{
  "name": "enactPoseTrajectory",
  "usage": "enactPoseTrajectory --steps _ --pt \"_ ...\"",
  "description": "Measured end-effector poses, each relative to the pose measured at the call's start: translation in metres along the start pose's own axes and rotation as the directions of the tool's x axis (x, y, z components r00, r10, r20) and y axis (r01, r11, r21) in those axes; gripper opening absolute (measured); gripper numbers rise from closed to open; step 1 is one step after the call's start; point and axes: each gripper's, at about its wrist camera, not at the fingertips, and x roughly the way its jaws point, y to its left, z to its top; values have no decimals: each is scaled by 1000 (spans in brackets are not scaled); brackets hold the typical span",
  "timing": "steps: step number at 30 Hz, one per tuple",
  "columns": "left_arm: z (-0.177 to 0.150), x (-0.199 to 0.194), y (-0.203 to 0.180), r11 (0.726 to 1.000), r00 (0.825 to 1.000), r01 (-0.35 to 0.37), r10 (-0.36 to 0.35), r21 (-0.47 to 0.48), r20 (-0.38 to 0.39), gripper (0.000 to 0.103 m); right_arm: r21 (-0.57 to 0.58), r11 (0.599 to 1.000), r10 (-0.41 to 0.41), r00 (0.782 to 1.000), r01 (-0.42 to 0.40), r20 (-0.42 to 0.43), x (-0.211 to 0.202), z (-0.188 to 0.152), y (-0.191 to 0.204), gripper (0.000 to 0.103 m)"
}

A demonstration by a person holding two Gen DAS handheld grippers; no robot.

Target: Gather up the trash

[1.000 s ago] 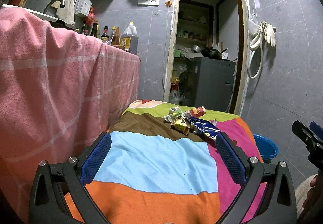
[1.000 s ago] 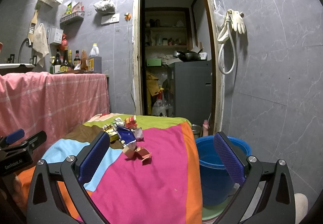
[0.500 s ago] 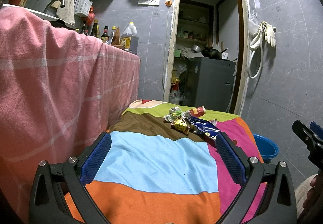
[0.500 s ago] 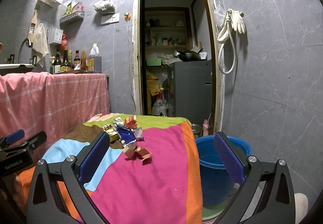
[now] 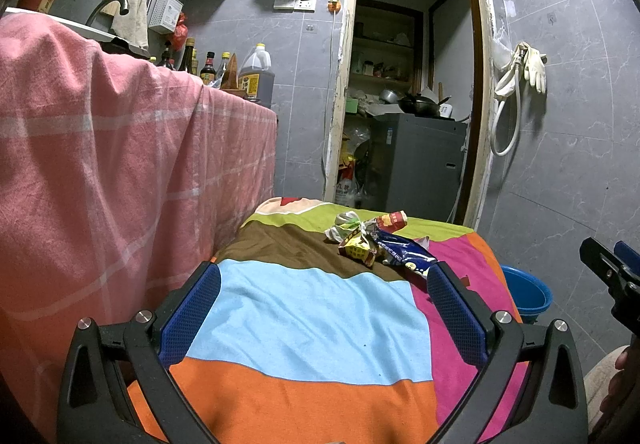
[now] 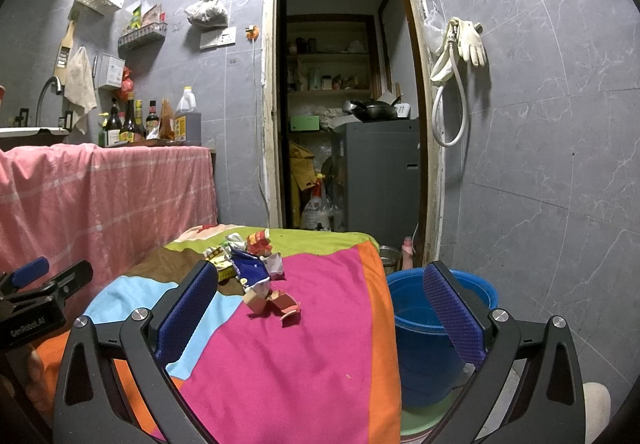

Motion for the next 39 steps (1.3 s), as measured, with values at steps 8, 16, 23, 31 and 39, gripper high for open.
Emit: enactPoseTrajectory --steps 8,16,23,31,39 --pt "0 0 0 1000 1000 1 -1 0 -1 101 0 1000 -1 1000 1 -1 0 1 -1 103" --pt "-2 -1 0 1000 1000 0 0 -2 0 101 2 1000 -2 1000 2 -18 2 0 1 103" --pt "-4 0 1 1000 1000 -1 1 -1 0 101 1 1000 -8 999 8 -34 5 -5 3 103" --pt "-3 13 -1 1000 1000 7 -7 1 -5 101 4 1000 -9 999 10 -38 8 0 2 103" --pt "15 33 -12 1000 1000 12 -12 9 10 101 -15 1000 18 1000 -18 24 21 17 -4 103"
